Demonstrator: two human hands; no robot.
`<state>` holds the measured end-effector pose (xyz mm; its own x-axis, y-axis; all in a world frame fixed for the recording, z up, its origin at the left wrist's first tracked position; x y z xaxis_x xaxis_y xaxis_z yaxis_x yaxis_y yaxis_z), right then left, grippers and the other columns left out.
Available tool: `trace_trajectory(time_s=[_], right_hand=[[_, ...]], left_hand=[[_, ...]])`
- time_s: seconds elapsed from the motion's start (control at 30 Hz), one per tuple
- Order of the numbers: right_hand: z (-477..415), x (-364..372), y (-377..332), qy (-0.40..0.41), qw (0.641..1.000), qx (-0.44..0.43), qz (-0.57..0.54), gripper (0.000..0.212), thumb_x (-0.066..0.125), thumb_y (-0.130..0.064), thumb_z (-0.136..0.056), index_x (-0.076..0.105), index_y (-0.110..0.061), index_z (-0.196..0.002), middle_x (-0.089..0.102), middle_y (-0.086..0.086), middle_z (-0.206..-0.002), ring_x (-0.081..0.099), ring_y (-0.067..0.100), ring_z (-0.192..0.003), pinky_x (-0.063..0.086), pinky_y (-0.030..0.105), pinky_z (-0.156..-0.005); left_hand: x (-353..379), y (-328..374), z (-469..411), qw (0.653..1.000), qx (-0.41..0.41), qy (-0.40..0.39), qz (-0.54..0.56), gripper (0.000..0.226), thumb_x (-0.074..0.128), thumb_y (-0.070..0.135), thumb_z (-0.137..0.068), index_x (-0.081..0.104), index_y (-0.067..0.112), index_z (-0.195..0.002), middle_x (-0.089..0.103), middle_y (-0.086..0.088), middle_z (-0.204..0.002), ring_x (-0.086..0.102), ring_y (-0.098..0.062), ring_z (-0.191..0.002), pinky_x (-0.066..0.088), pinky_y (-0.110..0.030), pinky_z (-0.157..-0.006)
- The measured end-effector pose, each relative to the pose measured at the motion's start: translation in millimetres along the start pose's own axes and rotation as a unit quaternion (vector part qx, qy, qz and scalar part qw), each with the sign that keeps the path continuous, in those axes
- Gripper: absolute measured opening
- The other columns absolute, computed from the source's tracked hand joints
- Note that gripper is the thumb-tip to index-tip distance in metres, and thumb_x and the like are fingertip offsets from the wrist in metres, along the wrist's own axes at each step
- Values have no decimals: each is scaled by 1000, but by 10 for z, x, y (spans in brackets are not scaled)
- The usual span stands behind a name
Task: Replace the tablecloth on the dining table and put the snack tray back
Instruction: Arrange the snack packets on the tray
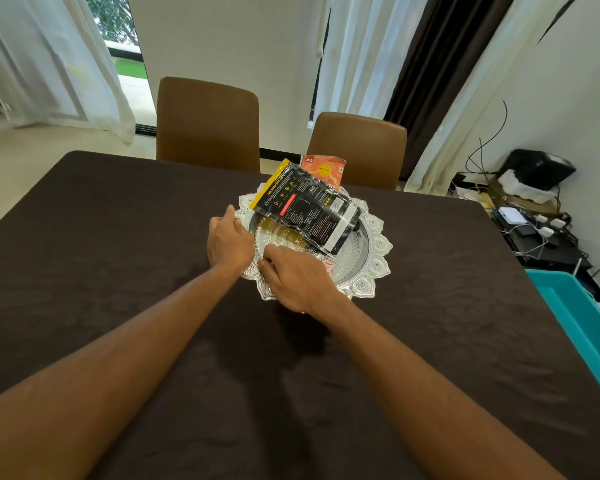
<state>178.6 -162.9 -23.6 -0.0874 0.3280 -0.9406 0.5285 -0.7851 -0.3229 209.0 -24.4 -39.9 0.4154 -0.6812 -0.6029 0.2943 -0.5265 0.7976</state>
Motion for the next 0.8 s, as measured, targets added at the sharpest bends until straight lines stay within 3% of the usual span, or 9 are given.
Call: trace_trajectory(time_s=[0.3,0.4,0.5,0.67,0.8], right_hand=[[-149,5,178,-23,996,45,-71,42,49,-37,-103,55,-16,-65,57,0,-61,50,15,-57,36,32,-57],[-189,16,192,-33,997,51,-50,49,49,-38,-102,55,-12,-62,57,3,-59,49,16,-54,36,30,-58],[-160,-26,156,-1,999,40,-11,52,47,-37,-104,56,-11,-60,54,3,-54,48,17,-50,35,28,-59],[-178,-37,157,8,999,33,-23,52,52,-40,-101,59,-10,-59,55,2,-53,48,16,-49,39,30,-56],[-201,-55,239,16,997,55,-53,60,57,-44,-99,46,-14,-48,38,-3,-42,33,10,-38,24,19,-46]], left_hand=[[10,18,-13,1000,7,-7,-2,48,34,21,-108,30,17,-156,44,-12,-139,51,-21,-115,35,-26,-85],[-2,25,-22,1000,4,-8,-1,48,35,20,-108,31,16,-155,44,-12,-140,49,-17,-112,34,-26,-86],[0,39,-30,1000,7,-9,9,48,35,19,-107,32,15,-155,44,-14,-141,50,-24,-122,35,-27,-91],[3,31,-25,1000,14,-5,11,48,35,19,-107,32,15,-155,45,-13,-138,50,-23,-120,33,-25,-89],[5,23,-37,1000,17,-12,4,48,36,19,-107,32,15,-154,45,-13,-138,50,-24,-121,36,-27,-91]])
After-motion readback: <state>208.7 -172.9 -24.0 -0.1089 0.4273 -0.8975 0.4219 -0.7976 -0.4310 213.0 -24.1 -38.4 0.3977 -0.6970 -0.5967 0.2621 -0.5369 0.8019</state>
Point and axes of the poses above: each hand's wrist, its own z-axis away from the middle knuckle, its own x-axis out of the palm, y = z × x, the point moved 8 cm from there along -z, towards the middle knuckle
